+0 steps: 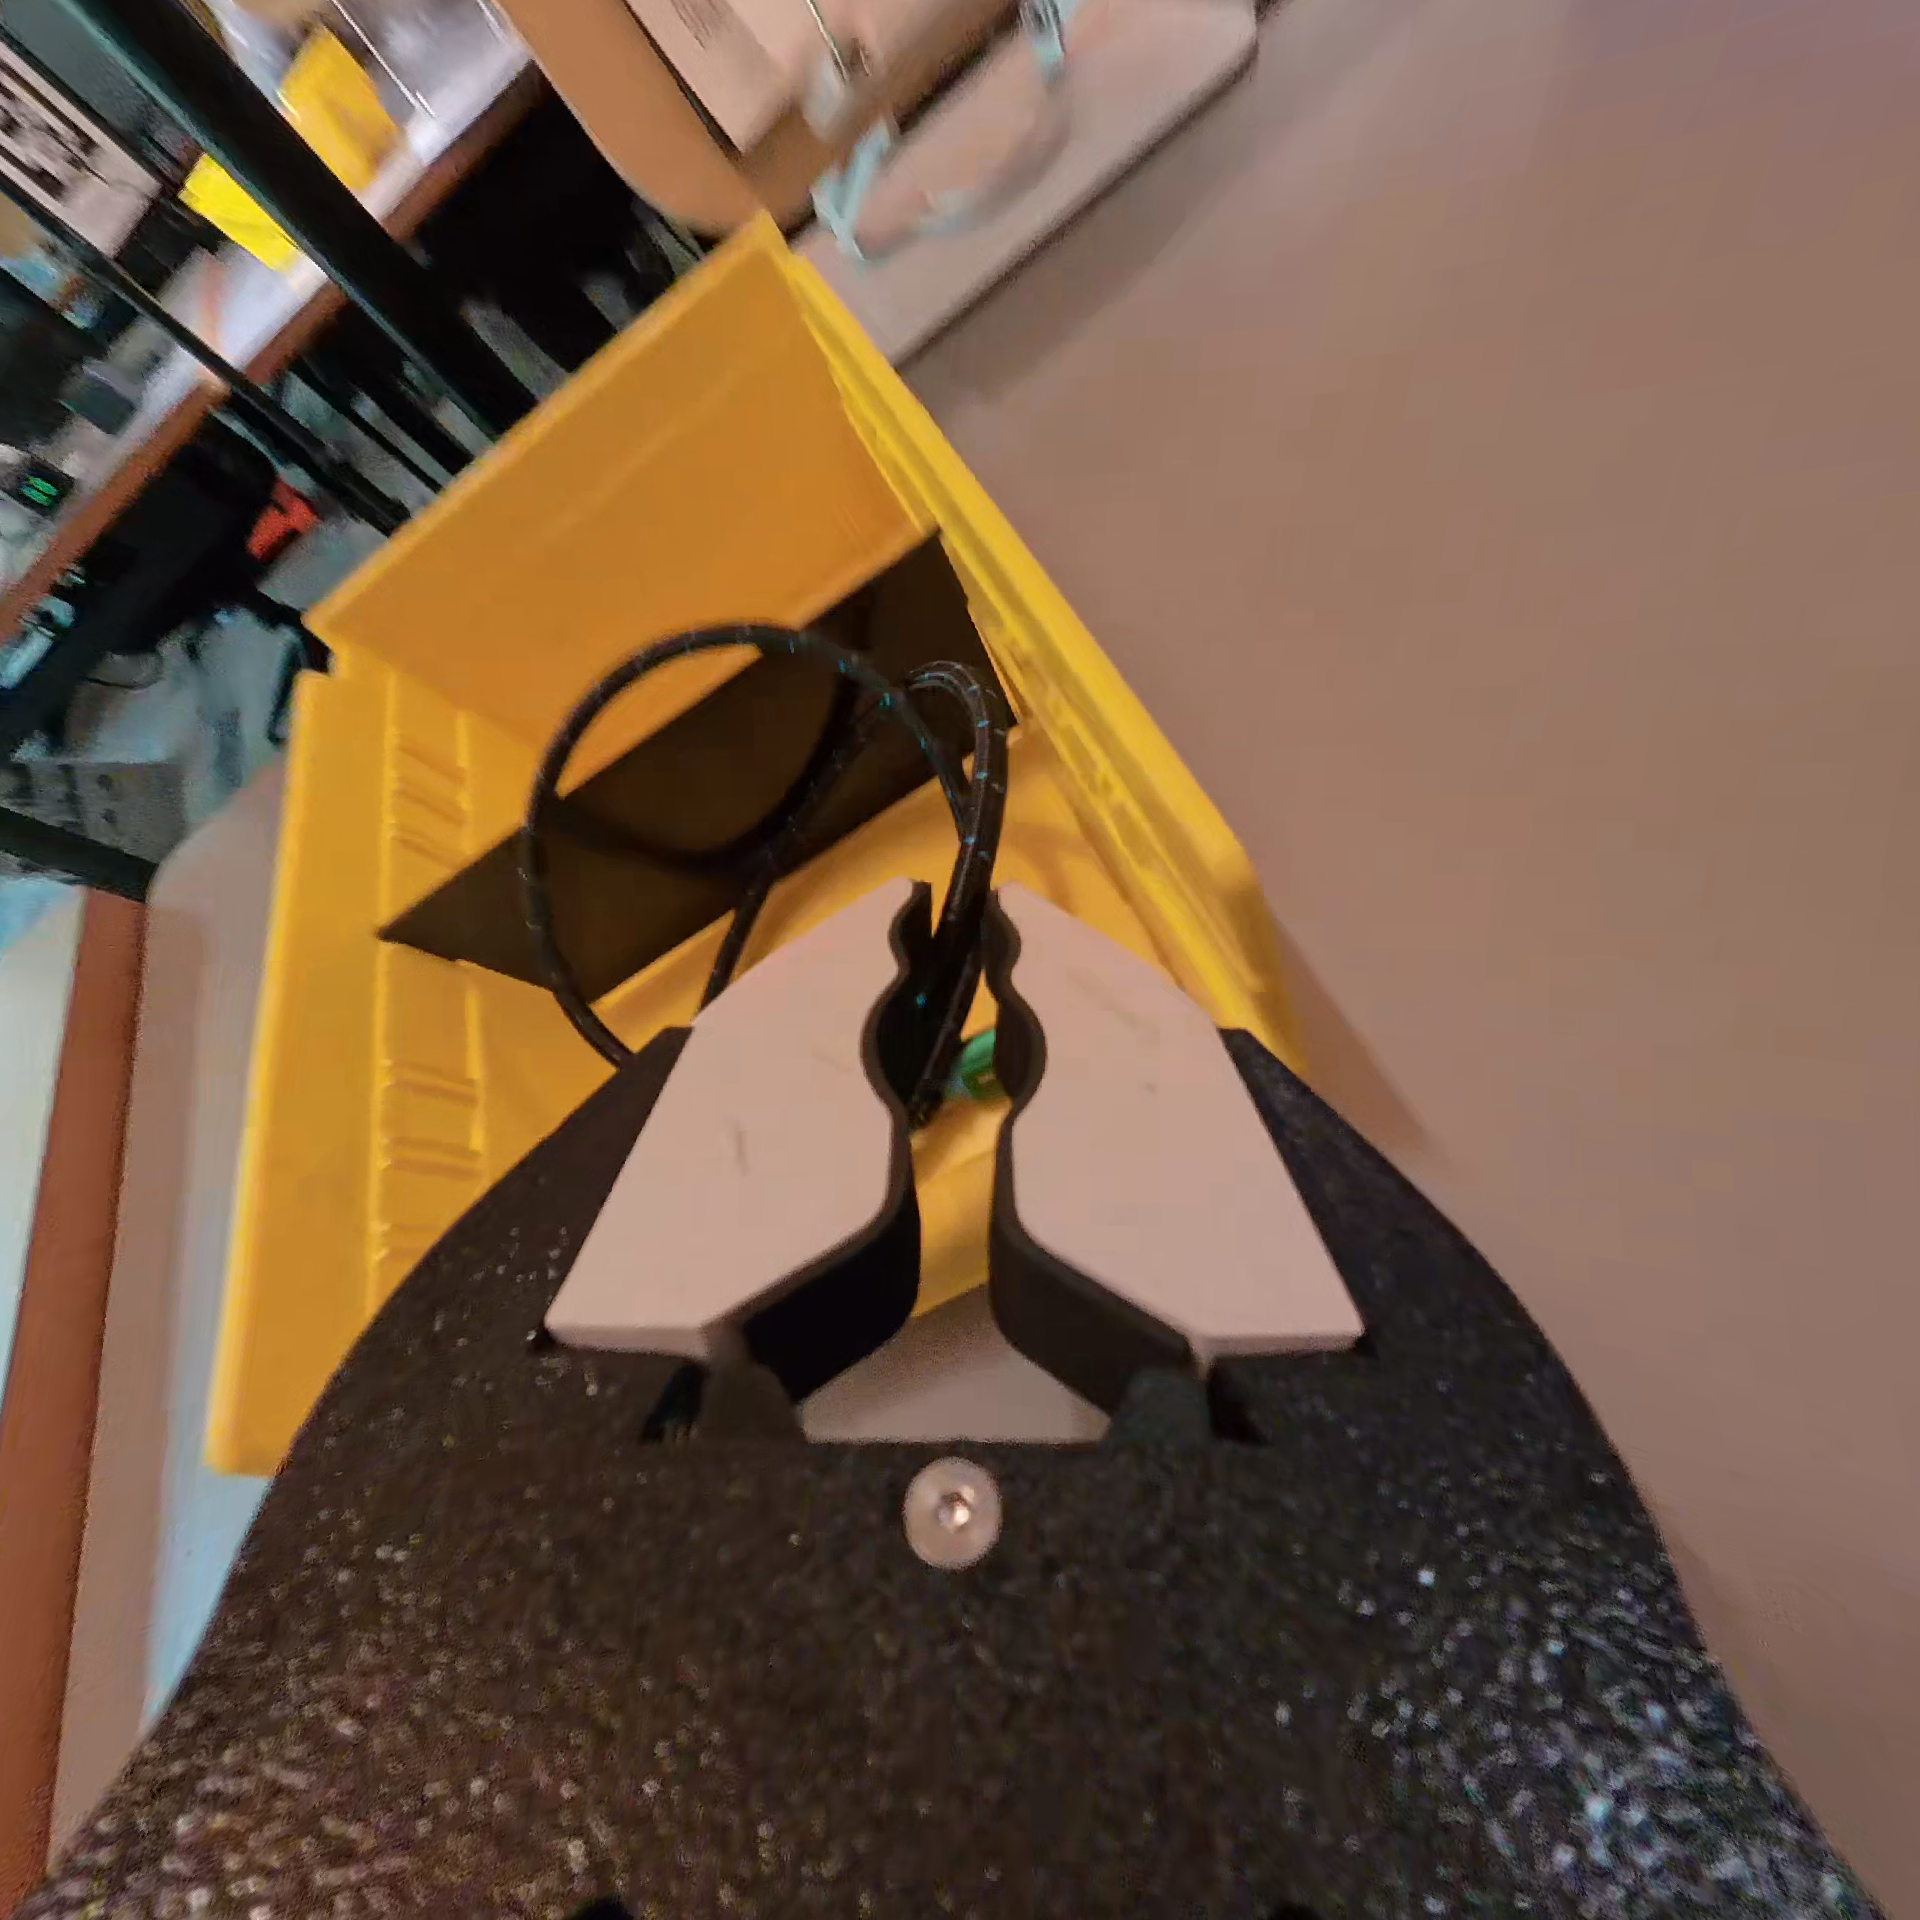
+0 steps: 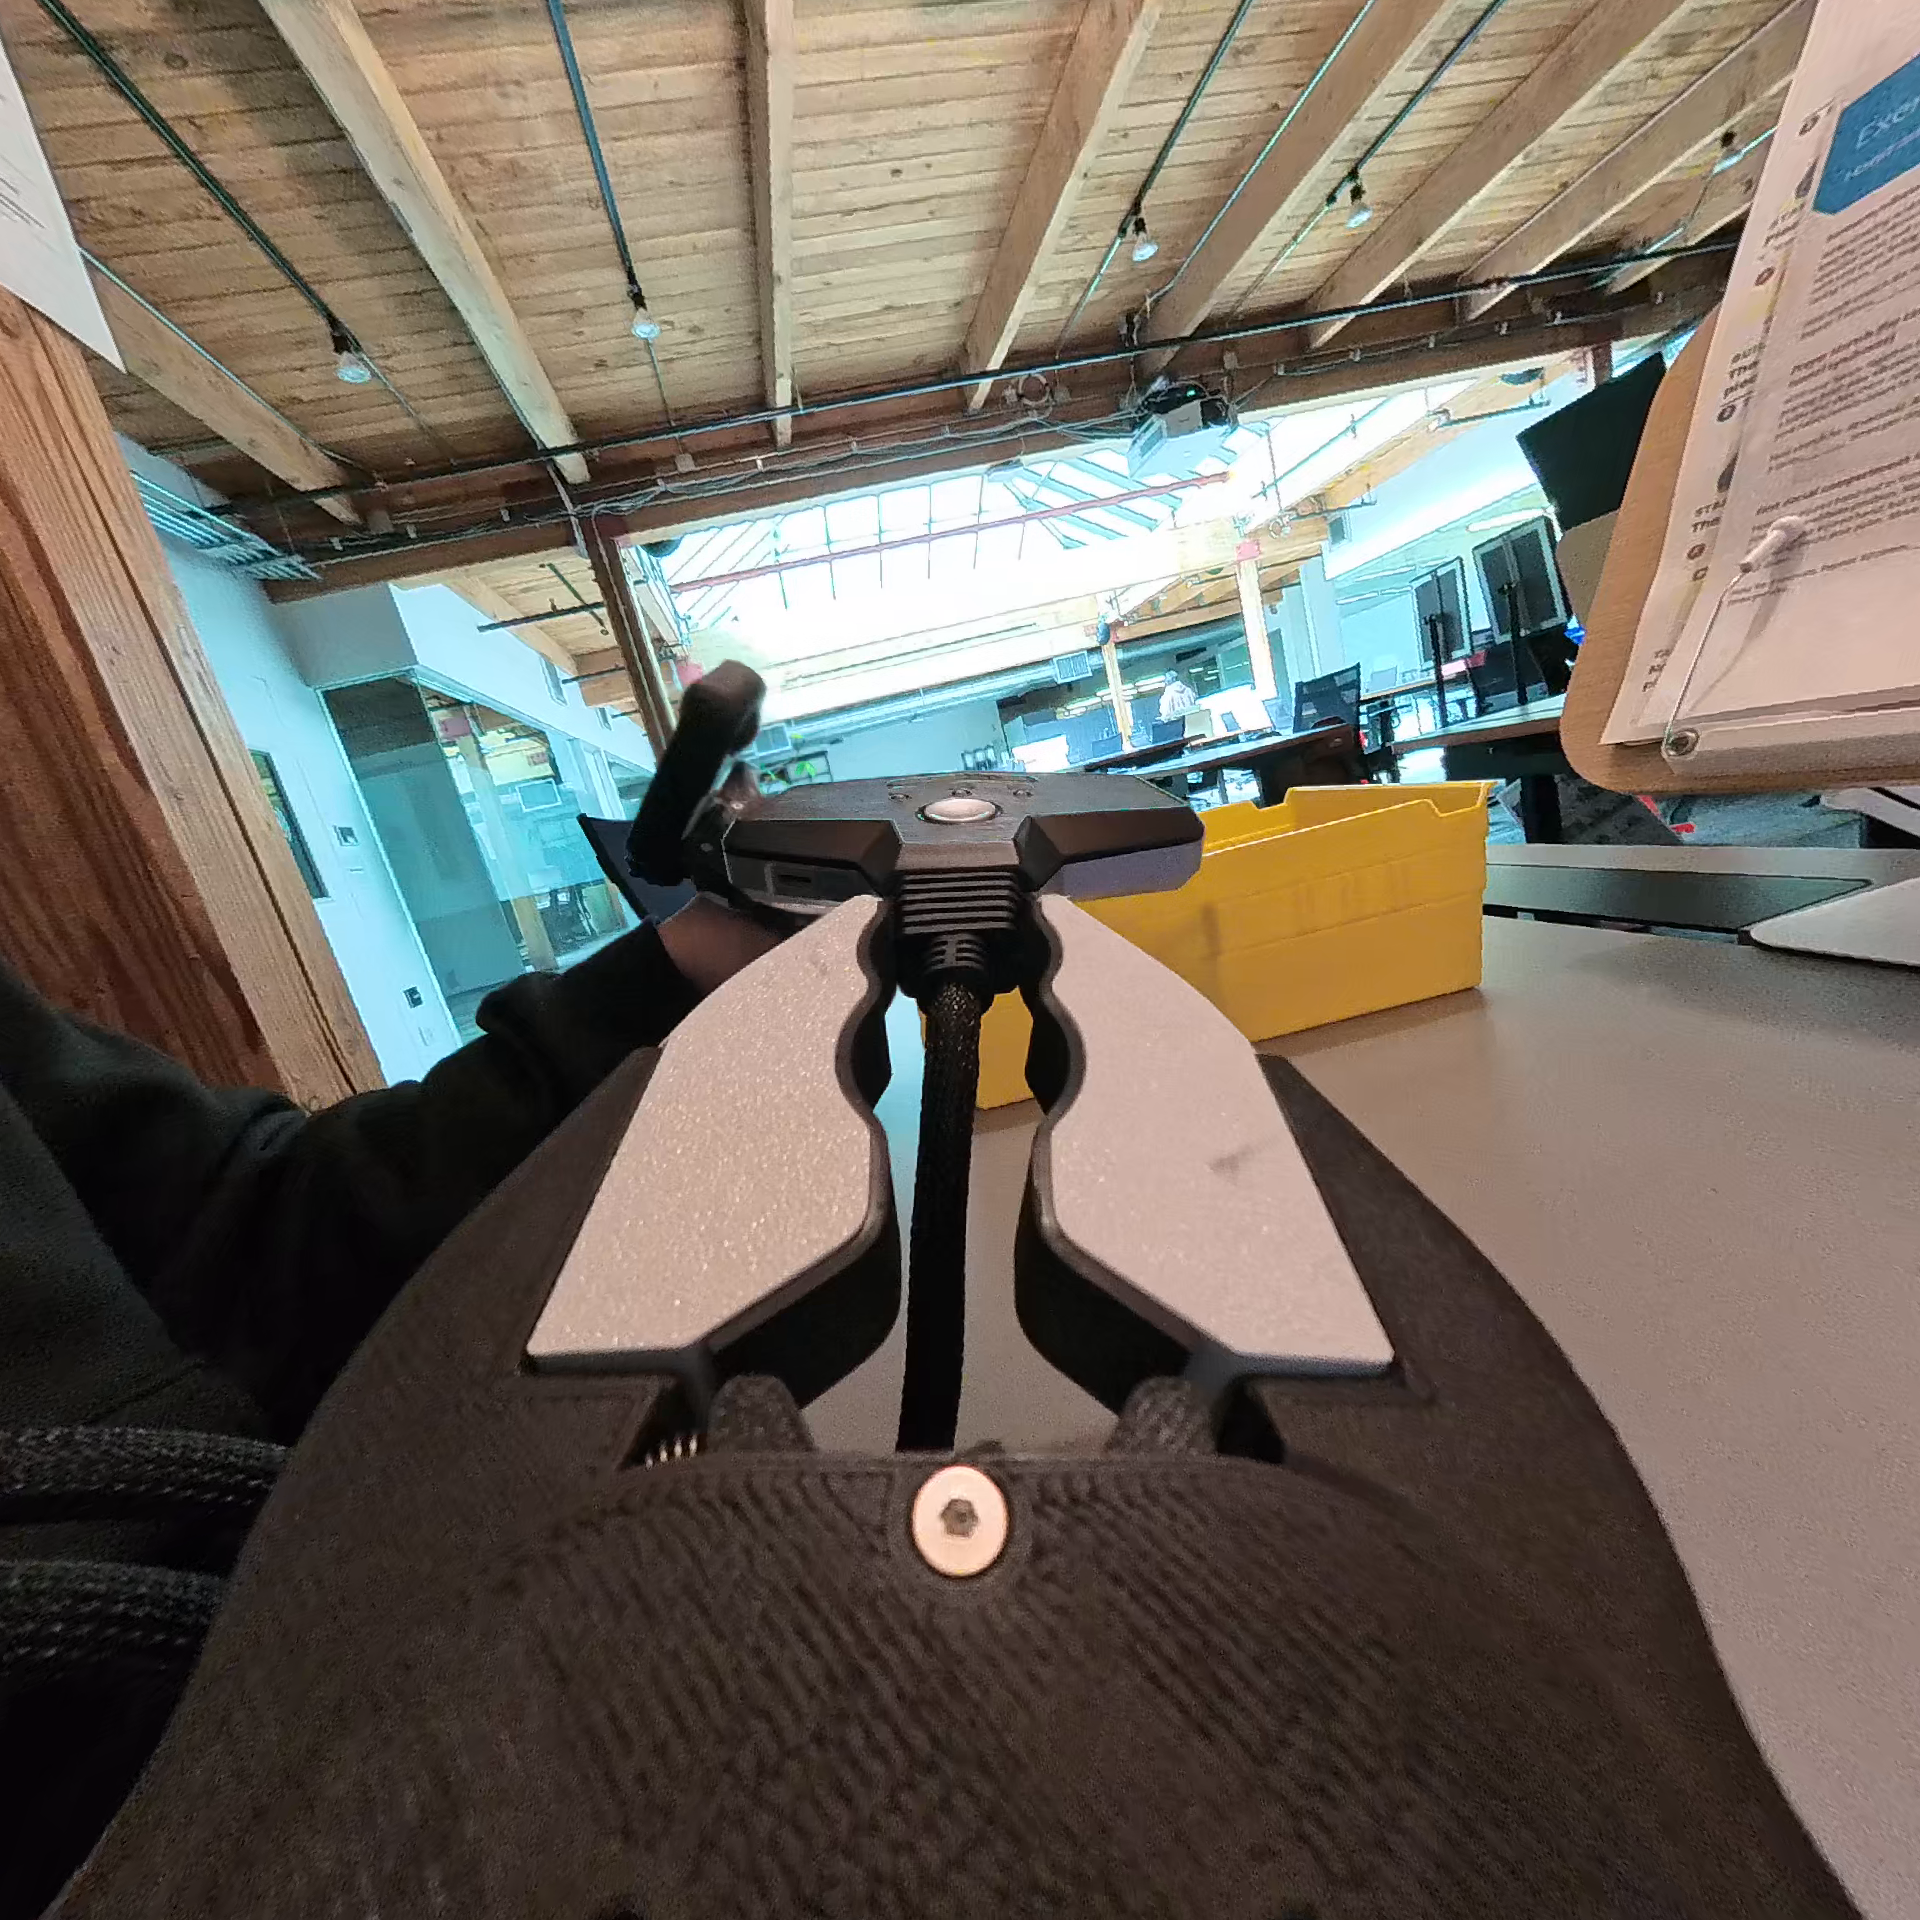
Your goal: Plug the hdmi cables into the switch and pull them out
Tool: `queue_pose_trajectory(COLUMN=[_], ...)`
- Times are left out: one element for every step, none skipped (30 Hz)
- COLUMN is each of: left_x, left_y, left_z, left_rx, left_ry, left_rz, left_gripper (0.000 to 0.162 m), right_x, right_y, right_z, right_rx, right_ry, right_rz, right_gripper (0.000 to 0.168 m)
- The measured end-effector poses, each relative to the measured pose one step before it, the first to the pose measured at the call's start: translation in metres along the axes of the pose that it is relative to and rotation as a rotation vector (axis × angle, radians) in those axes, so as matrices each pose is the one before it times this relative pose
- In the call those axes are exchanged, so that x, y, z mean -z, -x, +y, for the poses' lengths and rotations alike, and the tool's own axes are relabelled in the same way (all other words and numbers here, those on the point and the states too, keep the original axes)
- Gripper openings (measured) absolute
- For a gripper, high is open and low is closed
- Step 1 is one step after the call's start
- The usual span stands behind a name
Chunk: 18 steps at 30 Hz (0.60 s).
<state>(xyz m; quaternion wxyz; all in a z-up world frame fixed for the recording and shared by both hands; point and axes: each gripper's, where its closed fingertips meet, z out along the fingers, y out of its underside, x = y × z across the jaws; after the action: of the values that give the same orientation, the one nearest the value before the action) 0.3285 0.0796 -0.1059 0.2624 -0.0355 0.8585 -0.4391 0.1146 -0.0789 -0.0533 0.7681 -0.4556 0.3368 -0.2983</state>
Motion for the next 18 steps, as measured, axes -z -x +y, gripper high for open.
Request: queue_pose_trajectory(left_x=[0.00469,0.00459,0.0049,0.0055,0.00623,0.00689,0.00697,0.00656,0.00582,0.00486,0.00352,0.00196,0.0007,-0.00002,-0.00128,-0.00237,-0.00332,-0.00383], left_y=[0.00478,0.00588,0.00694,0.00884,0.00941,0.00773,0.00611,0.00405,0.00065,-0.00136,-0.00361,-0.00887,-0.01211,-0.01131,-0.01091,-0.01417,-0.01854,-0.02057], left_z=[-0.00829,-0.00831,-0.0085,-0.00963,-0.01138,-0.01309,-0.01433,-0.01479,-0.01532,-0.01532,-0.01399,-0.01251,-0.01149,-0.01093,-0.00942,-0.00636,-0.00309,0.00011], left_rx=[0.0012,0.0003,0.0095,0.0226,0.0289,0.0262,0.0199,0.0184,0.0227,0.0325,0.0411,0.0407,0.0343,0.0176,0.0024,-0.0034,-0.0066,-0.0127], left_ry=[-0.0443,-0.0464,-0.0455,-0.0499,-0.0599,-0.0692,-0.0759,-0.077,-0.0795,-0.0809,-0.0724,-0.0622,-0.0552,-0.056,-0.0506,-0.0362,-0.025,-0.0173], left_rz=[-0.0324,-0.0417,-0.0476,-0.0563,-0.0566,-0.0416,-0.03,-0.017,0.0055,0.0142,0.0247,0.0548,0.069,0.0492,0.0371,0.0594,0.0916,0.1087], left_gripper=[0.008,0.007,0.007,0.007,0.006,0.006,0.006,0.006,0.006,0.006,0.006,0.01,0.006,0.007,0.006,0.006,0.006,0.006], right_x=[0.00025,0.00034,0.00034,0.00022,-0.00004,-0.0002,-0.0002,-0.00007,0.00001,0.00028,0.00039,0.00046,0.00054,0.0007,0.00125,0.00158,0.00205,0.00251], right_y=[0.00093,0.00089,0.00037,0.00031,0.00035,-0.0001,-0.00013,-0.00009,-0.00059,-0.00028,0.00017,0.00024,0.00071,0.00052,-0.00007,-0.00028,-0.00003,-0.00035], right_z=[-0.00052,-0.00075,-0.00069,-0.00037,0.00009,0.00018,0.00027,0.00015,-0.00011,-0.00039,-0.00052,-0.00078,-0.00137,-0.00231,-0.00282,-0.00366,-0.00507,-0.00622], right_rx=[-0.0042,-0.0067,-0.0036,0.0018,0.0043,0.0052,0.0028,0.0005,-0.0003,0.0017,0.0093,0.0145,0.0125,0.0084,0.0066,0.0054,0.0048,0.0044], right_ry=[-0.0051,-0.0084,-0.0077,-0.0029,0.0008,0.0021,0.0018,0.0014,-0.0005,-0.0027,-0.0029,-0.002,-0.006,-0.012,-0.0156,-0.0199,-0.0272,-0.0337], right_rz=[-0.0094,-0.0079,-0.0038,-0.0012,-0.0004,0.0036,0.0027,0.0007,0.0041,0.0028,0.0002,0.0023,-0.0002,-0.0001,0.0024,0.0025,0.0001,0.0017], right_gripper=[0.022,0.022,0.022,0.022,0.023,0.022,0.022,0.022,0.022,0.022,0.022,0.022,0.022,0.022,0.022,0.022,0.022,0.022])
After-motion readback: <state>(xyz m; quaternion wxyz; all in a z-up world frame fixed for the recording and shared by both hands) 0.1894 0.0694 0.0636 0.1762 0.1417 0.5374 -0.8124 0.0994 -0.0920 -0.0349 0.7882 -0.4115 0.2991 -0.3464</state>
